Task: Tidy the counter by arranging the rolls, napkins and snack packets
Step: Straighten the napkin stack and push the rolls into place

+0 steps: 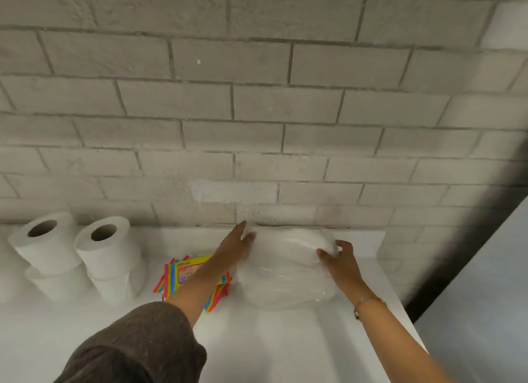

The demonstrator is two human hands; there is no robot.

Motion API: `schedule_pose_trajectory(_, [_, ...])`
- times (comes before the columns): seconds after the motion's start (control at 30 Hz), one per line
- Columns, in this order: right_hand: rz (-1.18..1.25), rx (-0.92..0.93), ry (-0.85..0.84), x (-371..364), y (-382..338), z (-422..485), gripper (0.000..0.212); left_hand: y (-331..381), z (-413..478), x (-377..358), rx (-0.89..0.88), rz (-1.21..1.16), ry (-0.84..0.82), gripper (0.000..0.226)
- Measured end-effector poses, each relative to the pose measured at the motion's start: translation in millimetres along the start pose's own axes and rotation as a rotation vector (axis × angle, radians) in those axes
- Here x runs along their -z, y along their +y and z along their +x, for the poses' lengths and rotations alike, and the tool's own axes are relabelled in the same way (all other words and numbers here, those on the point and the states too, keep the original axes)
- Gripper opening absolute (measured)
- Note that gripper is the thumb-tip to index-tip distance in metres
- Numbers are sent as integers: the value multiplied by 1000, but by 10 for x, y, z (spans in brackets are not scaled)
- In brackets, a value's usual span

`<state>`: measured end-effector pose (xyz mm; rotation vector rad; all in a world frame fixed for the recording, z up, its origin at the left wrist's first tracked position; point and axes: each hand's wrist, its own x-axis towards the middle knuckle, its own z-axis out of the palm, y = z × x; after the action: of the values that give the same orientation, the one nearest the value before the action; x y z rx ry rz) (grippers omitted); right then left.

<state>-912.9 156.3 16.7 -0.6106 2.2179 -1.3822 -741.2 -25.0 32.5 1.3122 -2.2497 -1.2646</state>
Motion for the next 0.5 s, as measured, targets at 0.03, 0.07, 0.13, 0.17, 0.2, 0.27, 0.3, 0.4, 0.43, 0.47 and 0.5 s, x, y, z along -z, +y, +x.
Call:
schedule_pose_trajectory(0.03, [7,-6,3,4,15,7,61,-16,52,-45,17,5,0,57])
schedule_pose_trajectory(0.07, [19,-12,3,6,30,11,60,-37,95,-84,28,16,7,58])
schedule_pose_trajectory(0.13, [70,-7,-1,-2,47,-1,56,-71,140,-136,35,8,41,62])
schedule_pose_trajectory(0.17, [105,1,9,-13,57,-10,52,-76,154,-143,39,-11,57,64])
schedule_pose_trajectory(0.2, [142,7,28,-23,64,-17,48,-72,168,-143,54,-33,67,67])
schedule_pose_trajectory(0.27, [216,21,67,-42,75,-34,41,-62,192,-132,64,-94,83,60])
schedule_pose_trajectory(0.3, [250,38,82,-48,85,-40,38,-48,185,-119,60,-114,89,54])
schedule_pose_trajectory(0.4, [322,91,117,-72,91,-68,31,-29,181,-90,71,-118,86,67])
schedule_pose_trajectory(0.43, [338,97,124,-83,89,-74,31,-30,181,-90,64,-106,88,65])
schedule_pose_trajectory(0.47, [352,100,130,-92,85,-80,30,-27,173,-94,68,-103,88,63])
schedule_pose_trajectory(0.5, [367,99,136,-101,79,-87,30,-18,163,-102,69,-105,90,63])
